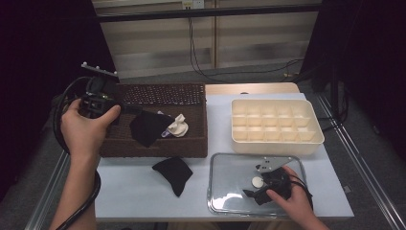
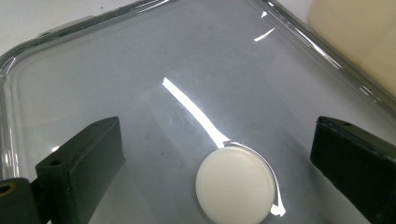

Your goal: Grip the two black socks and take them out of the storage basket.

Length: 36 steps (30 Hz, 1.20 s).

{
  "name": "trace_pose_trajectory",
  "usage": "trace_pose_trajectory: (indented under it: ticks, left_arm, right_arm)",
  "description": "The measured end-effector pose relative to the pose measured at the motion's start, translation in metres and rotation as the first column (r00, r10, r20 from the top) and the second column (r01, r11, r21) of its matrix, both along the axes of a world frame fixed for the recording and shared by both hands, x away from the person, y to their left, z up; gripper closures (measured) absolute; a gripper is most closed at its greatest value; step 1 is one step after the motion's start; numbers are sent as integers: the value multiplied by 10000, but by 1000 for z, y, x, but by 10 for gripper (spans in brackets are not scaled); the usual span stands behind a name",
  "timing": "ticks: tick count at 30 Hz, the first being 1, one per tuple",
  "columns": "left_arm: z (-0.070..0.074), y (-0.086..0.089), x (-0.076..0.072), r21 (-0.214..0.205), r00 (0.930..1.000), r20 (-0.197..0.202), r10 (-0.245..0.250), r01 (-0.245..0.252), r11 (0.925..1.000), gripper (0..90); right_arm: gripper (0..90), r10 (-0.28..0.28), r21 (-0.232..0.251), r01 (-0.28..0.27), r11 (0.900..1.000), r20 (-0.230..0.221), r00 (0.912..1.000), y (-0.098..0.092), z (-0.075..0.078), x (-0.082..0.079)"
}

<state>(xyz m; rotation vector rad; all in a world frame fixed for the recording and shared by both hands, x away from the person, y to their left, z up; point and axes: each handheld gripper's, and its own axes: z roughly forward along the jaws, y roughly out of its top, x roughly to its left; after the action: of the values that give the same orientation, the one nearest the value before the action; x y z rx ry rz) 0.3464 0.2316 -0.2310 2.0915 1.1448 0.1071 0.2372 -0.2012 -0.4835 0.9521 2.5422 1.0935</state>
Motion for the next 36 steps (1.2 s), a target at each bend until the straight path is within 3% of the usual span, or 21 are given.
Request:
trace_pose_trajectory:
  ticks: [11, 18, 22, 24, 25, 27, 29, 31, 36]
  left_arm:
    - [-10, -5, -12, 33, 9999, -46, -157, 157, 9999, 900]
    - [-21, -13, -17, -64, 9984, -161, -536, 535, 9985, 900]
    - [-30, -17, -17, -65, 9982, 4, -601, 601, 9982, 888]
    - [-34, -18, -16, 40, 9984, 227, -517, 516, 9987, 784]
    - [-36, -18, -15, -23, 9991, 183, -383, 384, 9993, 704]
    - [-41, -20, -14, -84, 9991, 133, -403, 404, 9991, 633]
    - [-46, -21, -12, 204, 9985, 294, -454, 448, 9988, 506]
    - [-52, -22, -12, 142, 9984, 245, -504, 501, 9986, 507]
    - [-62, -23, -12, 252, 9981, 408, -459, 449, 9987, 406]
  right_arm:
    - [21, -2, 3, 2, 10000, 9, 10000, 0, 0, 0]
    - [21, -3, 5, 3, 10000, 9, 10000, 0, 0, 0]
    - [21, 9, 3, -9, 10000, 20, 10000, 0, 0, 0]
    - [21, 9, 5, -9, 10000, 16, 10000, 0, 0, 0]
    - [21, 9, 5, -9, 10000, 19, 10000, 0, 0, 0]
    - [21, -8, 7, 8, 10000, -24, 10000, 0, 0, 0]
    - [21, 63, -35, -63, 10000, -11, 10000, 0, 0, 0]
    - [21, 63, -34, -63, 10000, -12, 10000, 0, 0, 0]
    - [21, 66, -29, -66, 10000, -16, 10000, 0, 0, 0]
